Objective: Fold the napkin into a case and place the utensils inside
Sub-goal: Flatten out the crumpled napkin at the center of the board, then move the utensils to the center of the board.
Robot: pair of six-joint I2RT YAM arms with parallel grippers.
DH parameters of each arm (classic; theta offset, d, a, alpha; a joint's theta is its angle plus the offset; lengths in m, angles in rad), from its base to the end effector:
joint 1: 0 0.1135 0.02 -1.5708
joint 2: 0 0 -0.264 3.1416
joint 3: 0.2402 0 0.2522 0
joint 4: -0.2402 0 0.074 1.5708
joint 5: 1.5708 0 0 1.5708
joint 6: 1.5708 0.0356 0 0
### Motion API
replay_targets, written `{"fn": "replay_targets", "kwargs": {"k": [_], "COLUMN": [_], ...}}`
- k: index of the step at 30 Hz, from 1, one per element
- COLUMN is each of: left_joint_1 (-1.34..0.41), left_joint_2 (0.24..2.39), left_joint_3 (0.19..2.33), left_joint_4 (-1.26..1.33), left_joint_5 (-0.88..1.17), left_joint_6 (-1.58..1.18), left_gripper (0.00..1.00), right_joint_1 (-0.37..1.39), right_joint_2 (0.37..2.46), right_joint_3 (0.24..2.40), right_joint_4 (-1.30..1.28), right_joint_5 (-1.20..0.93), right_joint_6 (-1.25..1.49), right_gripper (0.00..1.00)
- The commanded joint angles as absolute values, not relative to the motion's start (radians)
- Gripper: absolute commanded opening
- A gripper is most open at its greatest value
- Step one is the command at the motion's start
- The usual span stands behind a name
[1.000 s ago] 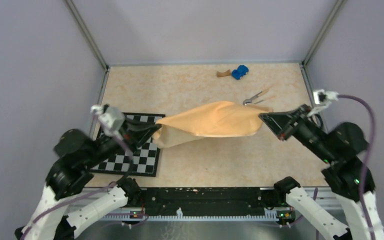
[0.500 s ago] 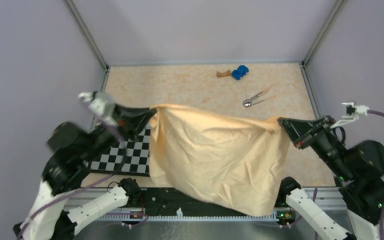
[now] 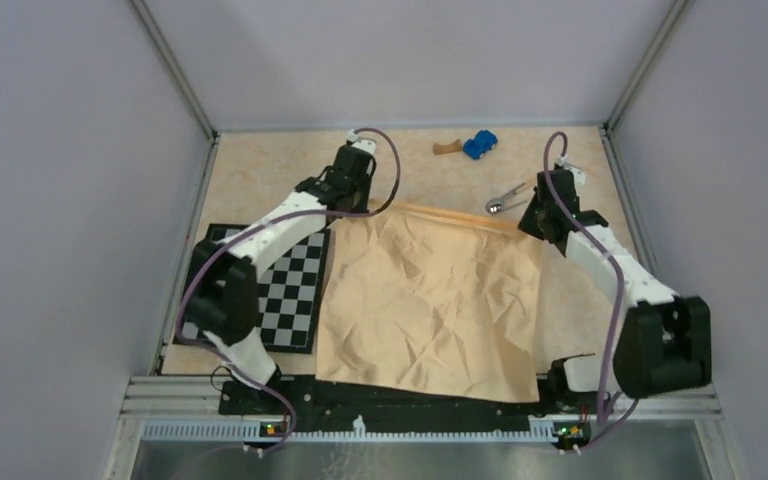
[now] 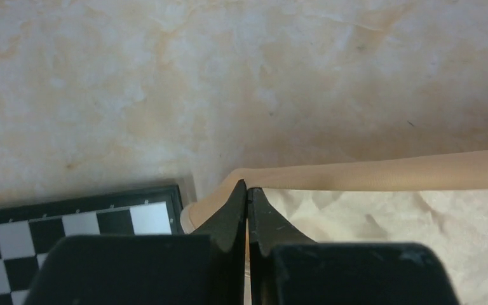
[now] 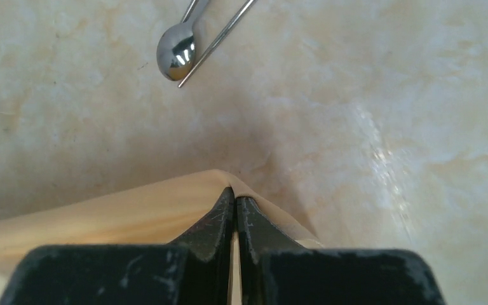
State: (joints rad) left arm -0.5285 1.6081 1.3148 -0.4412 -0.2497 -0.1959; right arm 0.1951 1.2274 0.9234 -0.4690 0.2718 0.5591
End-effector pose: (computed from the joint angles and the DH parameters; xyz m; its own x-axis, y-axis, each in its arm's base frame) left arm 0.3172 -0.1750 0.2912 -0.6320 0.1506 -0.7602 0.2113 0.9773 0.0180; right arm 0.2572 0.0411 0.2704 -0.5798 0.4063 -0.7063 0.3649 0.9045 0.2208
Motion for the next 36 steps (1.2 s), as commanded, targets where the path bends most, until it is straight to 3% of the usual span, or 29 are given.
{"fn": "replay_targets", "kwargs": {"k": [1, 7, 11, 12, 17, 22, 34, 36], "left_joint_1": [-0.479, -0.463, -0.458, -0.457, -0.459, -0.458, -0.458, -0.458], "left_joint_2": [1.856, 2.170, 2.137, 2.118, 2.074, 2.078, 2.086, 2.088], "left_joint_3": [1.491, 1.800, 1.708, 1.674, 1.599, 1.609, 1.707, 1.734], "left_joint_4": [-0.336, -0.542, -0.493, -0.469, -0.417, -0.430, -0.479, -0.491], "left_joint_5": [-0.292, -0.277, -0.236, -0.229, -0.158, -0.147, -0.128, -0.123], "left_joint_6": [-0.113, -0.093, -0.105, -0.109, -0.114, -0.128, -0.162, -0.166], "left_gripper": [0.00, 0.00, 0.00, 0.00, 0.00, 0.00, 0.01, 0.12], "right_joint_1": [0.113, 0.107, 0.107, 0.108, 0.093, 0.035, -0.063, -0.063], "right_joint_2": [1.504, 1.852, 1.892, 1.889, 1.884, 1.875, 1.950, 1.973], "right_joint_3": [1.006, 1.266, 1.272, 1.267, 1.315, 1.321, 1.321, 1.321], "right_joint_4": [-0.201, -0.332, -0.332, -0.321, -0.345, -0.364, -0.255, -0.226], "right_joint_5": [0.040, -0.188, -0.261, -0.267, -0.208, -0.115, -0.188, -0.216], "right_joint_6": [0.437, 0.335, 0.330, 0.334, 0.350, 0.373, 0.364, 0.382], "right_gripper": [0.00, 0.00, 0.00, 0.05, 0.56, 0.78, 0.81, 0.81]}}
